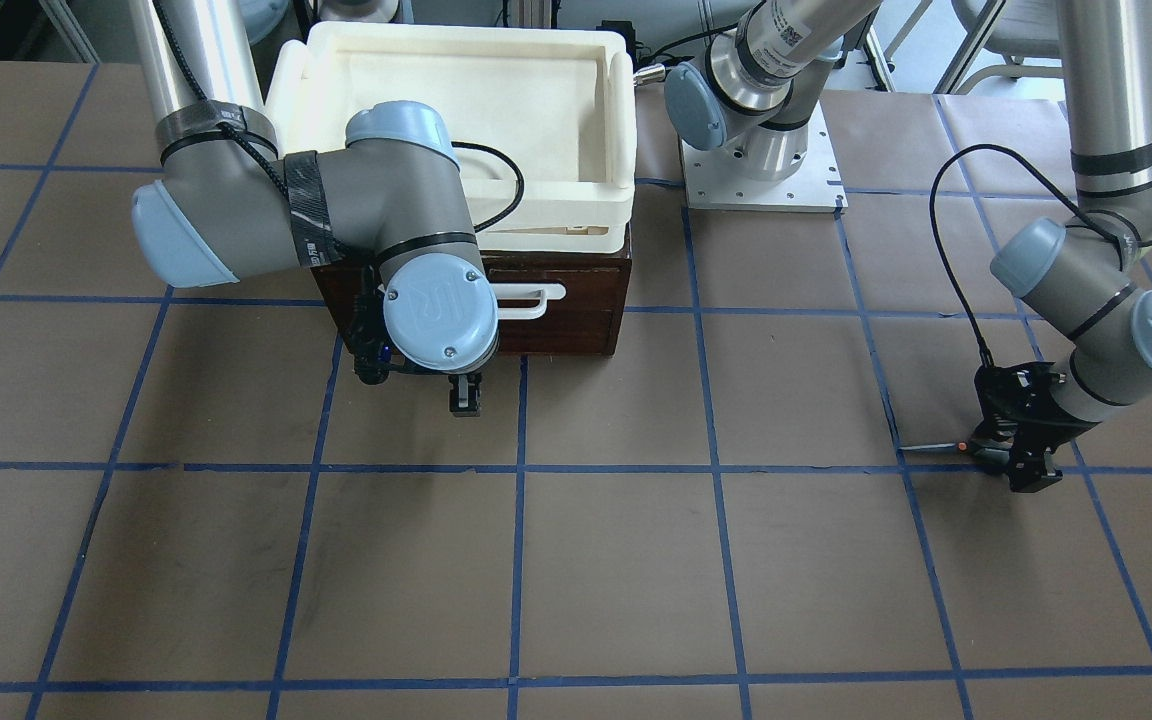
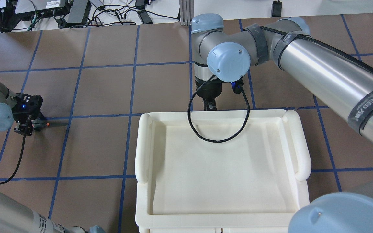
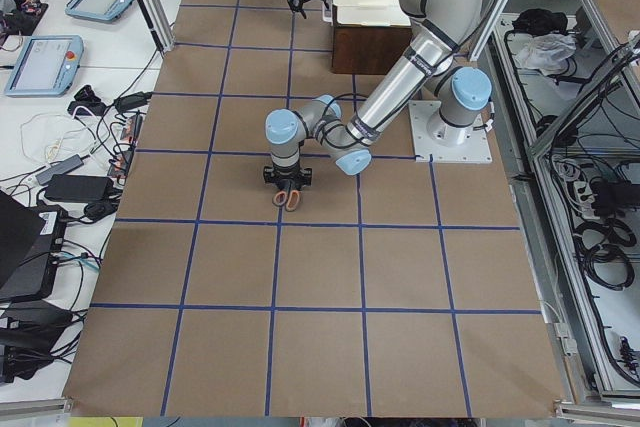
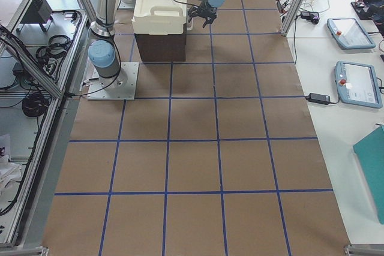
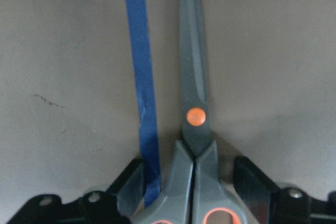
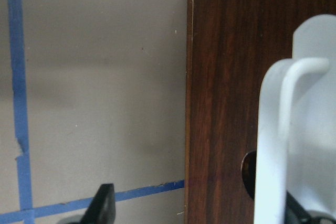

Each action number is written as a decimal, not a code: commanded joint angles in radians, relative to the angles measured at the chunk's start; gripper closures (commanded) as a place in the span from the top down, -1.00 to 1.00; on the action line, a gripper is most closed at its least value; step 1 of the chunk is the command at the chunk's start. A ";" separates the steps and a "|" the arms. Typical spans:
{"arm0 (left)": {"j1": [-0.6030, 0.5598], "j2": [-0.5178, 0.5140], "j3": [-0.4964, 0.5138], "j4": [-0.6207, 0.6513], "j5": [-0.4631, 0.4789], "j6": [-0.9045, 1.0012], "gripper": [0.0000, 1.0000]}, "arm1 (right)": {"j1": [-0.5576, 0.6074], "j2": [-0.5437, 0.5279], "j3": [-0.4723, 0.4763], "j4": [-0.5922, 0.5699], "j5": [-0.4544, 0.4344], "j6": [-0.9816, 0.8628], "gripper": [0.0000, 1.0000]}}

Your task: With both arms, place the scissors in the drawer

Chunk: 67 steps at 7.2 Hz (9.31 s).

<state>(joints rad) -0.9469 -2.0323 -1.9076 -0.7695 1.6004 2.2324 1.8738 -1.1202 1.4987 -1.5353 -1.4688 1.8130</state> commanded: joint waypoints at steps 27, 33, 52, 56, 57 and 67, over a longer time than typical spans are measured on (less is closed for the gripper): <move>-0.275 0.303 0.096 -0.323 0.043 -0.282 -1.00 | -0.047 0.109 -0.187 -0.132 -0.033 -0.280 1.00; -0.470 0.397 0.351 -0.768 -0.046 -0.672 -1.00 | -0.050 0.138 -0.236 -0.132 -0.036 -0.285 1.00; -0.593 0.501 0.381 -0.876 0.009 -0.674 -1.00 | -0.071 0.114 -0.289 -0.125 -0.079 -0.353 1.00; -0.601 0.488 0.383 -0.873 0.000 -0.691 -1.00 | -0.166 -0.082 -0.258 -0.026 -0.146 -0.753 1.00; -0.628 0.480 0.384 -0.870 -0.017 -0.714 -1.00 | -0.206 -0.140 -0.223 -0.026 -0.174 -0.873 1.00; -0.998 0.218 0.397 -0.585 -0.068 -1.191 -1.00 | -0.369 -0.323 -0.169 -0.032 -0.151 -1.732 1.00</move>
<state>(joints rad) -1.9123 -1.7819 -1.5111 -1.3619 1.5350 1.0591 1.5108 -1.4292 1.3300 -1.5696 -1.6332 0.0813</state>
